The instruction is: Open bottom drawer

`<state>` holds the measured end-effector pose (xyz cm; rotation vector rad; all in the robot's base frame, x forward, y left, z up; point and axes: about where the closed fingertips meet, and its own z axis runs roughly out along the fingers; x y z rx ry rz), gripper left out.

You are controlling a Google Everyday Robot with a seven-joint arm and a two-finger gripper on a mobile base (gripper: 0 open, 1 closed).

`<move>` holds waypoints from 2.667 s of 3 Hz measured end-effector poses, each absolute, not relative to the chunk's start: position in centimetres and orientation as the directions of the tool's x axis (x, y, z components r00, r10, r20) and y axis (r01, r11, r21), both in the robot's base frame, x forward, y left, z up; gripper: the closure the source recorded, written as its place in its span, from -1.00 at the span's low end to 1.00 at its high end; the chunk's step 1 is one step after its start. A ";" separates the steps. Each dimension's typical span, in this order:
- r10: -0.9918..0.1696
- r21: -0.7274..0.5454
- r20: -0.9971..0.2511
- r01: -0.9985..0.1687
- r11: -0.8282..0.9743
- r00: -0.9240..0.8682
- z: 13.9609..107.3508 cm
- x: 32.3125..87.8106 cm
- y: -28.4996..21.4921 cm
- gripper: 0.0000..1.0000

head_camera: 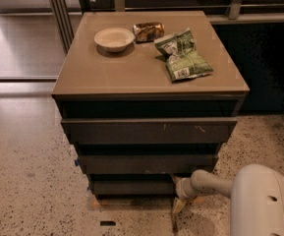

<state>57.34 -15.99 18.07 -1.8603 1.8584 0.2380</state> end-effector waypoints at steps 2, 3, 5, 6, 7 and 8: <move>-0.895 -0.154 -0.446 -0.984 0.094 -0.016 15.2 58.7 -17.0 -1.00; -0.895 -0.154 -0.446 -0.984 0.094 -0.016 15.2 58.7 -17.1 -1.00; -0.884 -0.090 -0.467 -0.994 0.069 -0.019 15.7 57.4 -16.6 -1.00; -0.876 -0.009 -0.478 -0.997 0.080 -0.066 16.0 56.0 -16.9 -1.00; -0.867 0.069 -0.483 -0.992 0.102 -0.122 16.5 54.0 -17.5 -1.00; -0.855 0.134 -0.488 -0.983 0.126 -0.176 17.1 51.6 -18.0 -1.00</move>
Offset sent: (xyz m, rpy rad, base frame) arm 0.0194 -0.0156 -0.0262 -0.0164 0.0606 -0.0557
